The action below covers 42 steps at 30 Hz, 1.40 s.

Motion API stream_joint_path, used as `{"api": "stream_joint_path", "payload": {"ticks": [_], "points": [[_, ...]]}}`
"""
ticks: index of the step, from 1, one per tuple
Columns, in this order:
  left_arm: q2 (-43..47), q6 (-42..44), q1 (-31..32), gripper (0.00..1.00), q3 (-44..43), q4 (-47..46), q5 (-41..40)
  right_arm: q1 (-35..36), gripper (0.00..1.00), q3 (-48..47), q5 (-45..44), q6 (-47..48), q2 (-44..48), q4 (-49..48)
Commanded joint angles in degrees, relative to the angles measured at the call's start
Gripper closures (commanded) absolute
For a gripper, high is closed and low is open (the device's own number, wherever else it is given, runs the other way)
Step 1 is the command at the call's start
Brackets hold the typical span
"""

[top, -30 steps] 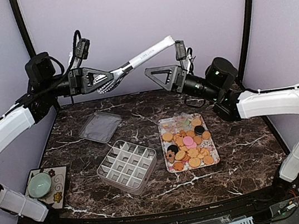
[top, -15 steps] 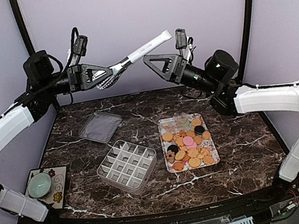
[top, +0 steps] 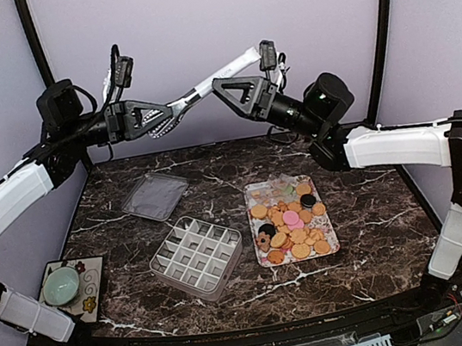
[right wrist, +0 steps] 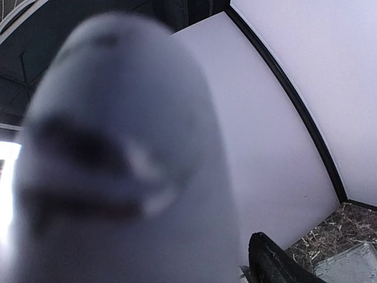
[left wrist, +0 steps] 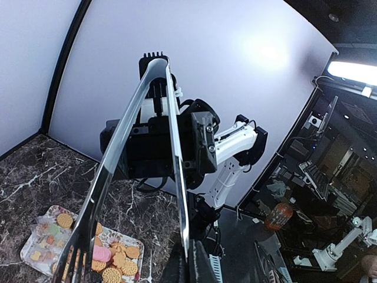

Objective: Pack the cookies
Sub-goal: Pass from the left arm to the right

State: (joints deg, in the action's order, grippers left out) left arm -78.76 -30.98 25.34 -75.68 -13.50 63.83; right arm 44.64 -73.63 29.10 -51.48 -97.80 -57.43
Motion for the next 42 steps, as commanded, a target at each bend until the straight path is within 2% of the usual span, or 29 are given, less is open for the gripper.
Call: {"api": "stream_joint_path", "payload": {"ticks": [1, 6, 12, 20, 25, 32, 37, 39, 42], "points": [[1.6, 2.3, -0.2, 1.00, 1.3, -0.8, 1.9, -1.9, 0.24, 1.1, 2.5, -1.1, 3.4, -1.9], [1.8, 2.9, -0.3, 1.00, 1.5, -0.9, 1.9, -2.7, 0.25, -0.1, 5.9, -0.9, 3.6, 1.5], [2.1, 3.7, -0.4, 1.00, 1.7, -0.3, 2.6, -2.9, 0.34, -2.7, 10.0, -1.2, 2.5, 3.6], [2.3, 5.4, -0.4, 1.00, 2.5, 1.0, 3.1, -2.8, 0.35, -5.5, 13.2, -2.4, 1.0, 3.4], [2.3, 6.7, -0.4, 1.00, 2.2, 2.0, 3.0, -2.8, 0.47, -5.7, 14.6, -1.6, 1.1, 5.2], [2.2, 7.7, -0.7, 1.00, 1.5, 3.4, 3.0, -3.6, 0.47, -4.2, 16.2, 2.1, 3.5, 10.9], [2.1, 7.3, -0.7, 1.00, 1.6, 3.2, 3.0, -4.0, 0.38, -3.5, 17.6, 2.8, 4.8, 10.8], [2.1, 6.9, -0.7, 1.00, 1.7, 2.8, 3.0, -4.0, 0.39, -3.4, 17.1, 2.8, 5.0, 10.4], [2.1, 6.6, -0.7, 1.00, 1.7, 2.5, 3.1, -4.1, 0.46, -2.7, 16.2, 1.5, 4.8, 7.1]]}}
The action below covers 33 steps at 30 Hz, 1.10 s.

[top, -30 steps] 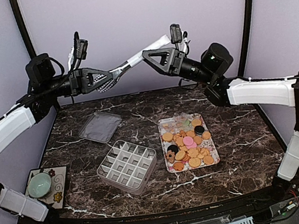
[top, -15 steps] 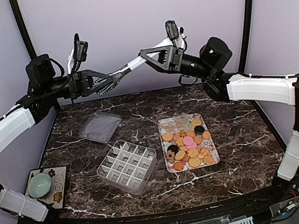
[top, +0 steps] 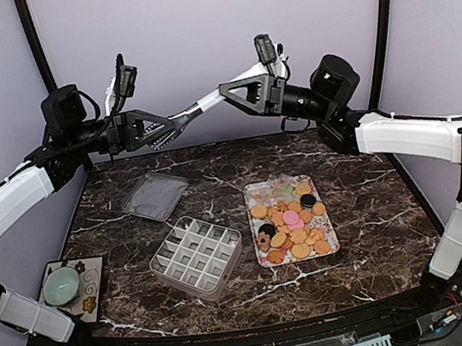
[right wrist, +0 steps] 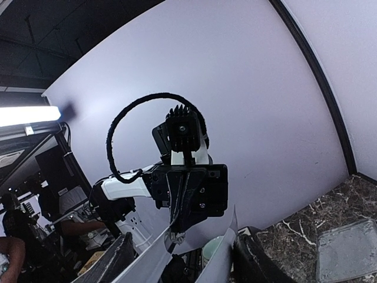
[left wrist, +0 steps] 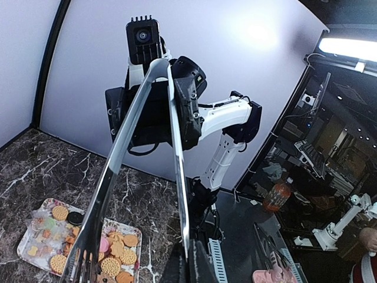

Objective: Pack the cookies
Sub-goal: Pass from the left arm to the right, then move the packing box to the center of the board.

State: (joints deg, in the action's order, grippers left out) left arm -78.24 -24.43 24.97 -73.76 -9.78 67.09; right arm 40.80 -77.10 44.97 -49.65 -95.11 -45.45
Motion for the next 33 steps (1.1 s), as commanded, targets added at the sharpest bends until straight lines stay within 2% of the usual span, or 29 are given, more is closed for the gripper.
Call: {"api": "stream_joint_path", "payload": {"ticks": [1, 6, 10, 12, 14, 18, 22, 26, 29, 33], "points": [[1.6, 0.1, -0.3, 1.00, -0.2, -1.2, -0.1, -0.2, 0.49, 0.9, 0.2, -0.6, 2.1, -5.6], [1.6, 1.0, -0.4, 0.99, -0.5, 0.4, -0.5, -0.4, 0.57, 1.0, -0.2, -0.9, 2.4, -5.5], [1.4, 3.6, -0.4, 0.80, -1.0, 5.2, -2.5, -1.2, 0.58, 2.4, -1.9, -0.3, 3.2, -4.8], [1.4, 6.5, -0.6, 0.65, -1.4, 9.1, -3.8, -1.6, 0.60, 3.6, -3.7, 1.0, 4.8, -4.1], [1.4, 10.1, -1.1, 0.54, -2.1, 13.5, -4.8, -2.1, 0.61, 4.9, -5.1, 2.9, 6.5, -2.2], [0.9, 19.4, -3.6, 0.45, -3.3, 24.7, -7.8, -3.6, 0.61, 8.1, -7.9, 6.4, 9.9, 1.8], [-1.1, 31.7, -8.6, 0.43, -3.4, 35.1, -10.6, -6.1, 0.64, 13.0, -10.0, 9.2, 14.1, 6.3], [-3.9, 49.1, -10.0, 0.46, -0.6, 43.6, -22.9, -6.7, 0.65, 14.8, -14.7, 17.7, 18.6, 18.0], [-5.2, 59.4, -10.0, 0.48, 5.8, 43.7, -34.3, -6.7, 0.65, 16.0, -20.5, 24.2, 22.0, 26.5], [-5.0, 65.8, -9.9, 0.49, 14.3, 38.0, -41.3, -6.7, 0.66, 19.4, -29.2, 29.5, 26.7, 32.1]]}}
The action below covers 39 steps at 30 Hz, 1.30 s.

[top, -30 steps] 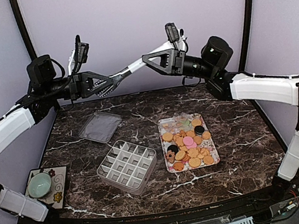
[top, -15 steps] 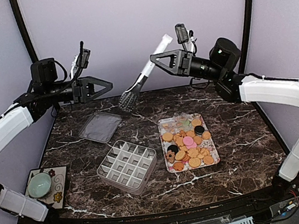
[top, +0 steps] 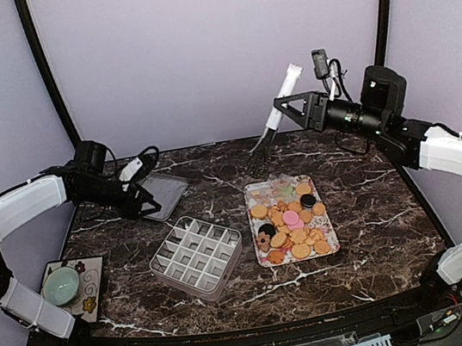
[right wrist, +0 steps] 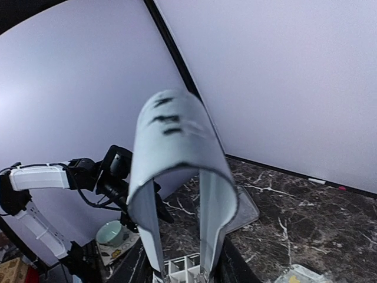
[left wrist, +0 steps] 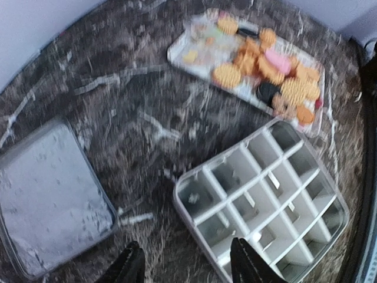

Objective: Pack the cookies
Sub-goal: Move the packing box to the center of the board.

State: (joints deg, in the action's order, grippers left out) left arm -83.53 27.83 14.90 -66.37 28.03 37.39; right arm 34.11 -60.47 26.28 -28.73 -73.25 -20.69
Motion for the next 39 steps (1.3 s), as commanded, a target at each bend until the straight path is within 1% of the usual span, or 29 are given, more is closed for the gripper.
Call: {"api": "stream_joint_path", "payload": {"ticks": [1, 3, 6, 8, 14, 19, 23, 26, 32, 36, 39], "points": [[0.5, 14.2, 0.1, 0.49, 8.9, -1.7, -12.5, 0.0, 0.67, 4.1, -12.9, 9.3, 6.0, 7.5], [0.6, 16.1, 0.1, 0.50, 11.9, -4.3, -14.7, 0.0, 0.69, 6.8, -17.0, 10.3, 8.3, 6.5], [0.0, 18.1, 0.0, 0.52, 15.5, -7.2, -18.6, -0.1, 0.69, 11.8, -21.9, 10.8, 11.3, 3.6], [-0.2, 18.9, -0.1, 0.53, 17.5, -8.1, -19.6, 0.0, 0.69, 15.0, -24.4, 10.8, 12.7, 1.3], [0.7, 17.6, -0.1, 0.55, 21.6, -9.5, -16.7, 0.2, 0.70, 22.4, -32.6, 11.9, 12.8, -6.5], [4.0, 19.2, 0.9, 0.56, 25.3, -9.8, -13.9, 0.3, 0.71, 22.9, -37.3, 14.0, 9.3, -9.8], [5.5, 18.8, 4.8, 0.55, 27.9, -9.1, -13.9, 0.4, 0.72, 22.4, -37.9, 14.6, 6.0, -12.4], [6.0, 17.5, 8.4, 0.57, 28.3, -8.4, -13.5, 1.1, 0.73, 21.4, -37.9, 14.6, 3.6, -13.0], [5.1, 14.7, 12.1, 0.60, 25.3, -3.8, -9.5, 4.0, 0.74, 21.5, -39.3, 14.9, 0.9, -14.8], [5.9, 15.3, 13.7, 0.60, 23.6, 4.3, -3.0, 6.4, 0.74, 22.4, -40.3, 14.9, -0.3, -15.8], [5.9, 18.2, 14.1, 0.60, 22.5, 11.5, 3.2, 8.0, 0.74, 23.0, -41.3, 15.1, -1.3, -16.6]]}}
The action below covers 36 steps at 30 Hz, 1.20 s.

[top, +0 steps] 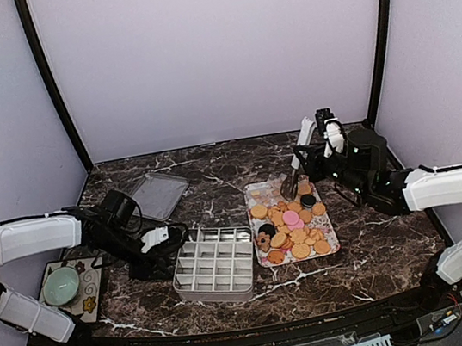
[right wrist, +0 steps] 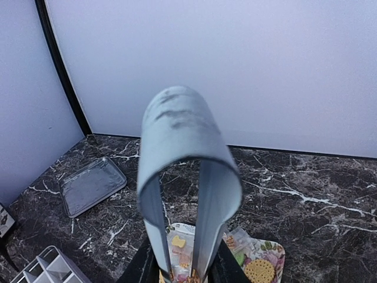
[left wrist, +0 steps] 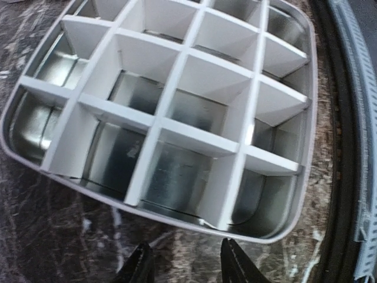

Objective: Pack the cookies
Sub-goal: Move the packing box to the center of the board.

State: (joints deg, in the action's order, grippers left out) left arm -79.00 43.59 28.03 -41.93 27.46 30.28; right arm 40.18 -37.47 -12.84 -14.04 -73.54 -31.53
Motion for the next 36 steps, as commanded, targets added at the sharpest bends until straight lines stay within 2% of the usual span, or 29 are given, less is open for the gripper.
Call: {"api": "stream_joint_path", "payload": {"ticks": [1, 7, 20, 24, 29, 36], "points": [[1.3, 3.3, 0.9, 0.60, -2.4, 14.3, 12.4, 2.5, 0.73, 0.3, -2.6, 0.5, -1.3, -6.1], [0.3, 4.3, -0.8, 0.58, -8.0, 20.1, 14.2, 4.8, 0.70, 1.0, -4.5, 2.3, -3.3, -8.3], [0.6, -3.5, -10.7, 0.54, -16.8, 14.5, 12.6, 9.4, 0.58, 5.4, -10.5, 5.3, -3.1, -9.8], [2.7, -4.1, -11.6, 0.54, -17.3, 14.2, 12.6, 10.8, 0.57, 6.9, -12.6, 6.2, -2.3, -9.5], [3.8, -4.3, -11.6, 0.54, -16.7, 14.6, 12.6, 12.9, 0.58, 8.3, -15.4, 6.4, -0.8, -8.4], [3.9, -4.5, -11.6, 0.54, -16.5, 15.1, 12.6, 13.4, 0.68, 8.1, -17.2, 6.2, 2.8, -6.4]]}}
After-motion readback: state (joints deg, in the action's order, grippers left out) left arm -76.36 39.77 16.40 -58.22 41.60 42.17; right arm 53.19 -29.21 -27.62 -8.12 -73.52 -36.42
